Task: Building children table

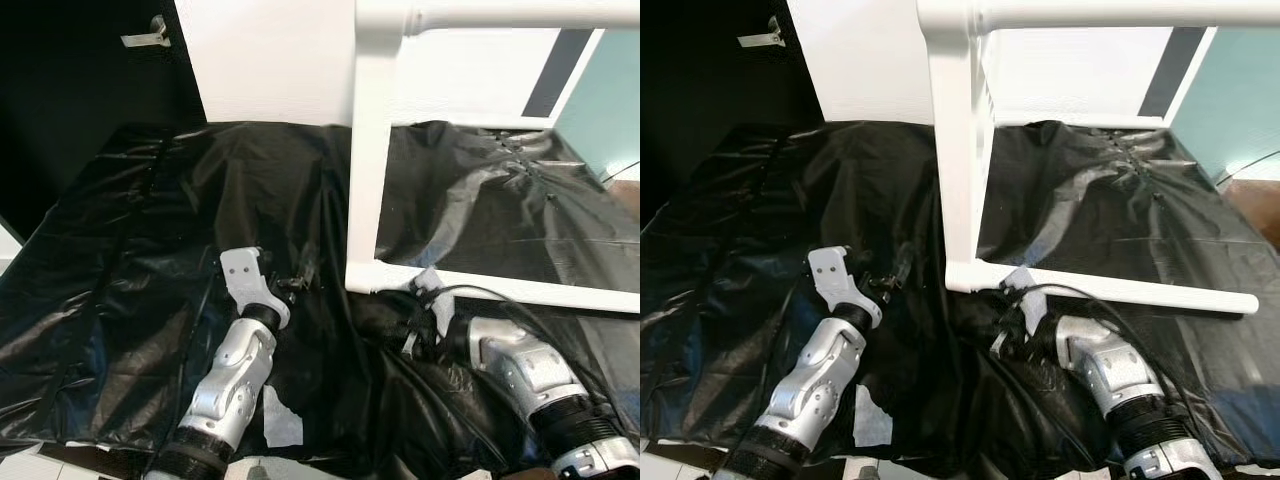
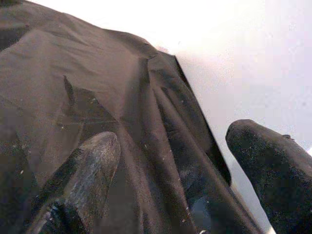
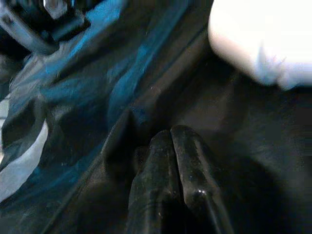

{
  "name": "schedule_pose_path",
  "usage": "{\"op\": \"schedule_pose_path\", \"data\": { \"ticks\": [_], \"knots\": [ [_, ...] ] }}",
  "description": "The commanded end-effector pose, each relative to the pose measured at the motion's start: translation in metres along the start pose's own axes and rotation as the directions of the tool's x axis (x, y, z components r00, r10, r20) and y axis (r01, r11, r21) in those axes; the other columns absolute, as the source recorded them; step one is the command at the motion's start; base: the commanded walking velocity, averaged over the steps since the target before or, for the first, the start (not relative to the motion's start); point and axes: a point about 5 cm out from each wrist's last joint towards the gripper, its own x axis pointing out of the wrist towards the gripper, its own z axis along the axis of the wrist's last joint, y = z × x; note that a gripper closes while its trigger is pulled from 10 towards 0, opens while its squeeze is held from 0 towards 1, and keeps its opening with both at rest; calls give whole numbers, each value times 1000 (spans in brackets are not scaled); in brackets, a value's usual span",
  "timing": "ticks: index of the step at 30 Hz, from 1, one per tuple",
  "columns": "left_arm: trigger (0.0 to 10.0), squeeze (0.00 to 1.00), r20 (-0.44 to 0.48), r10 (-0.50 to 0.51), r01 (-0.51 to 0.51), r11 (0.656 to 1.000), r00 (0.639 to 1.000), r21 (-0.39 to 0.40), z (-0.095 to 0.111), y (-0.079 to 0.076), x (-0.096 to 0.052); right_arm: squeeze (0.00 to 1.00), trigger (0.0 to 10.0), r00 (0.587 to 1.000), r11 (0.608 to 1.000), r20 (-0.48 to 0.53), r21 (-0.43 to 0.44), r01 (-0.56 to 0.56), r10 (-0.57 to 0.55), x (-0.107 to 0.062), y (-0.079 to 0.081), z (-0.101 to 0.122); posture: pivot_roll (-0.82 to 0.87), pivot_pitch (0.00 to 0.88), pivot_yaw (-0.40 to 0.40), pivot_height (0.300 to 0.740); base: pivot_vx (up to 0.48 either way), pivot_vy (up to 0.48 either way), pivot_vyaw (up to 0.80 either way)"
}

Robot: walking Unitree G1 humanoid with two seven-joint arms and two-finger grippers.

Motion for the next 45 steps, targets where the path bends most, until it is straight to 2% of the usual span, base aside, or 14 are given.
{"op": "schedule_pose_path", "data": {
  "ticks": [1, 7, 9, 11, 17, 19, 21, 22, 25, 29, 33, 35, 39, 45],
  "knots": [
    [10000, 0, -12, -293, 293, 956, 956, 9, -3, -16, -1, 0, 10000, 1000, 1000, 10, -10, 21, -21, -3, -1, 2, -44, 6, 9, 740, 0, 0, 0],
    [10000, 0, -16, -301, 301, 954, 954, 5, -4, -17, -2, 0, 10000, 982, 983, 158, -137, 123, -101, -6, 6, 48, -47, 13, 10, 740, 0, 0, 0],
    [10000, 0, -15, -298, 298, 954, 954, 5, -4, -17, -2, 0, 10000, 956, 960, 213, -155, 235, -200, -7, -7, 60, -45, 12, 10, 740, 0, 0, 0],
    [10000, 0, -14, -295, 295, 955, 955, 9, -3, -16, -2, 0, 10000, 892, 895, 211, -117, 430, -401, -18, -43, 61, -33, 9, 7, 740, 0, 0, 0],
    [10000, 0, -11, -280, 280, 960, 960, 23, -1, -12, -7, 0, 10000, 788, 786, 166, -92, 611, -593, -37, -88, 69, 10, 15, 3, 740, 0, 0, 0],
    [10000, 0, -11, -272, 272, 962, 962, 28, 0, -10, -9, 0, 10000, 779, 779, 167, -81, 621, -604, -39, -92, 73, 20, 18, 2, 740, 0, 0, 0],
    [10000, 0, -14, -266, 267, 963, 964, 31, 0, -10, -11, 0, 10000, 780, 775, 52, -89, 626, -624, -39, -100, 63, 28, 20, 2, 740, 0, 0, 0],
    [10000, 0, -17, -263, 264, 964, 965, 35, 0, -9, -11, 0, 10000, 778, 786, -125, -26, 618, -616, -40, -106, 42, 34, 22, -1, 740, 0, 0, 0],
    [10000, 0, -15, -260, 260, 965, 966, 39, 1, -9, -11, 0, 10000, 784, 818, -302, 20, 575, -543, -40, -105, 27, 34, 23, -5, 740, 0, 0, 0],
    [10000, 0, -13, -255, 255, 966, 967, 35, 0, -10, -12, 0, 10000, 852, 857, -312, 172, 485, -420, -37, -100, 31, 29, 25, -9, 740, 0, 0, 0],
    [10000, 0, -15, -263, 263, 964, 965, 29, -2, -13, -10, 0, 10000, 924, 919, -372, 323, 224, -95, -33, -75, 10, 8, 25, -6, 740, 0, 0, 0],
    [10000, 0, -15, -267, 267, 963, 964, 28, -2, -14, -9, 0, 10000, 927, 920, -374, 375, 114, 37, -33, -59, -2, 6, 25, -6, 740, 0, 0, 0],
    [10000, 0, -15, -268, 269, 963, 963, 28, -2, -13, -8, 0, 10000, 916, 898, -401, 406, 171, 7, -39, -58, -16, -2, 22, -3, 740, 0, 0, 0],
    [10000, 0, -18, -277, 278, 960, 961, 26, -2, -14, -7, 0, 10000, 931, 922, -355, 383, 65, 82, -44, -30, -12, -19, 19, 5, 740, 0, 0, 0]
  ]
}}
